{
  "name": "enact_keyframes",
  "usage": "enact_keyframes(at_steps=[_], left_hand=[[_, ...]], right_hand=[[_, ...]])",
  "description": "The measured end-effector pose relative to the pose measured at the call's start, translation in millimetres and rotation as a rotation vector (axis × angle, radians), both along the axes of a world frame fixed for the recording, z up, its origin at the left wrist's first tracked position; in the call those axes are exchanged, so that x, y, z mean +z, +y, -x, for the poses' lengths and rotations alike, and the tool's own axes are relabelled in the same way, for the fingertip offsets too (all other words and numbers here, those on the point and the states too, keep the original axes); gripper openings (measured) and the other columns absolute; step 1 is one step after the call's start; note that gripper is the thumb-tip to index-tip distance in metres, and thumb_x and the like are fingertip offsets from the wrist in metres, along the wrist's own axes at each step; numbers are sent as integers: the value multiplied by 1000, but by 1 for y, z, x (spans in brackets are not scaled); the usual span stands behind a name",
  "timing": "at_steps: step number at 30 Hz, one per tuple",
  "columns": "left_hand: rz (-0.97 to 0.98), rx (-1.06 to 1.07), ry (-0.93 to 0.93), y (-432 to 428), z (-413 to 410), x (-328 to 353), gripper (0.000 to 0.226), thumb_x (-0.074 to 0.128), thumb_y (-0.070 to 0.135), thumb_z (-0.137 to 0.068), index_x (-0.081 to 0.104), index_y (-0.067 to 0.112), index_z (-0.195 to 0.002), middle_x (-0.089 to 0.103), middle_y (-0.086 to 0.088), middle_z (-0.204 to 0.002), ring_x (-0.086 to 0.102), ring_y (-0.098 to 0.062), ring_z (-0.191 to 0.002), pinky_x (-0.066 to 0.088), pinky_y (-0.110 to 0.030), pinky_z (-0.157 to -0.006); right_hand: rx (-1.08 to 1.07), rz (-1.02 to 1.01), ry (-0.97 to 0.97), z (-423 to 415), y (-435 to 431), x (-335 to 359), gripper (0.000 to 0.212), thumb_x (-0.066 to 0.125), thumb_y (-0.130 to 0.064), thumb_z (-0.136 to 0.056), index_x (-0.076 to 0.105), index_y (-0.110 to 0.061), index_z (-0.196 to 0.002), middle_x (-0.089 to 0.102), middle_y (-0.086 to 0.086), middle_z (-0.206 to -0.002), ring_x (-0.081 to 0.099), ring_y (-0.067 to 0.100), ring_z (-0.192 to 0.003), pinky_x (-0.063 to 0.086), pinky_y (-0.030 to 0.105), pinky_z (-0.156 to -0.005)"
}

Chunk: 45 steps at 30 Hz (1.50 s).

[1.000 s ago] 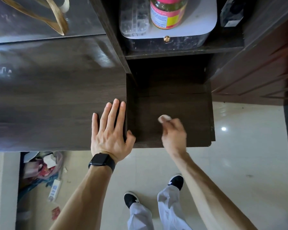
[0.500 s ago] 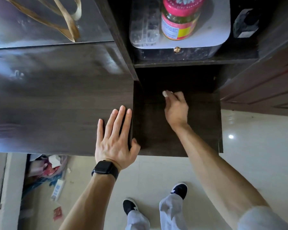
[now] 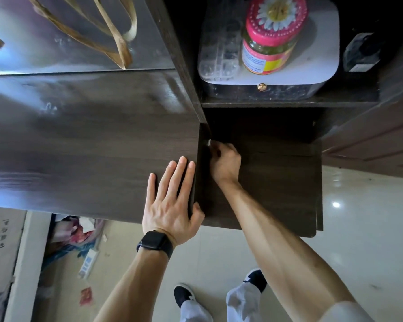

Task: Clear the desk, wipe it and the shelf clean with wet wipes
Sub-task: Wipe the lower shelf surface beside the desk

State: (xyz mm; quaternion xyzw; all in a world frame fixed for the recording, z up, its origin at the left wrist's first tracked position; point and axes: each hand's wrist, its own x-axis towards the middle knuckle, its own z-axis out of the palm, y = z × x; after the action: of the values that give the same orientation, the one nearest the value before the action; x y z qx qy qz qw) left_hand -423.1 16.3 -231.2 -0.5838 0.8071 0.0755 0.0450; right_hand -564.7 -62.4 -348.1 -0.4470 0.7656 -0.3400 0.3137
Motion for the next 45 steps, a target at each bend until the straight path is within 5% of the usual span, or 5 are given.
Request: enact_keyframes(at_steps=[10,17,31,38,45], left_hand=[[-6,-12,-7,1,2,1,88,48,38,-74,24,18,-157,17,-1,-165,13,-20,-153,14,-56,-120],[-11,-20,-18,1,1,0,88,47,38,-74,25,16,-157,16,-2,-165,11,-20,-153,14,-57,-120],[-20,-11,22,1,2,3,89,49,38,-74,23,20,-157,17,0,-165,12,-18,-153,15,-56,-120],[-28,-5,-3,0,1,4,86,47,40,-77,22,20,-157,16,1,-165,11,-19,-153,14,-55,-121],[17,-15,4,2,0,0,84,49,39,-77,28,19,-156,21,-1,-164,16,-20,-152,16,-55,-120]], right_hand=[[443,-318,377,14,-19,18,40,54,-22,-98,55,-22,-138,38,6,-152,30,30,-144,37,40,-110],[204,-91,191,10,-11,10,27,51,-24,-100,75,-11,-103,68,17,-106,61,35,-101,46,39,-91],[67,-489,125,7,-38,39,29,44,-11,-100,59,-1,-124,58,23,-129,57,39,-119,51,42,-95],[512,-248,345,-2,107,13,18,51,-30,-94,66,-27,-104,66,0,-108,58,26,-102,45,37,-83],[580,166,471,11,181,-20,32,66,-13,-88,64,-30,-116,64,-13,-115,60,22,-87,44,33,-75]])
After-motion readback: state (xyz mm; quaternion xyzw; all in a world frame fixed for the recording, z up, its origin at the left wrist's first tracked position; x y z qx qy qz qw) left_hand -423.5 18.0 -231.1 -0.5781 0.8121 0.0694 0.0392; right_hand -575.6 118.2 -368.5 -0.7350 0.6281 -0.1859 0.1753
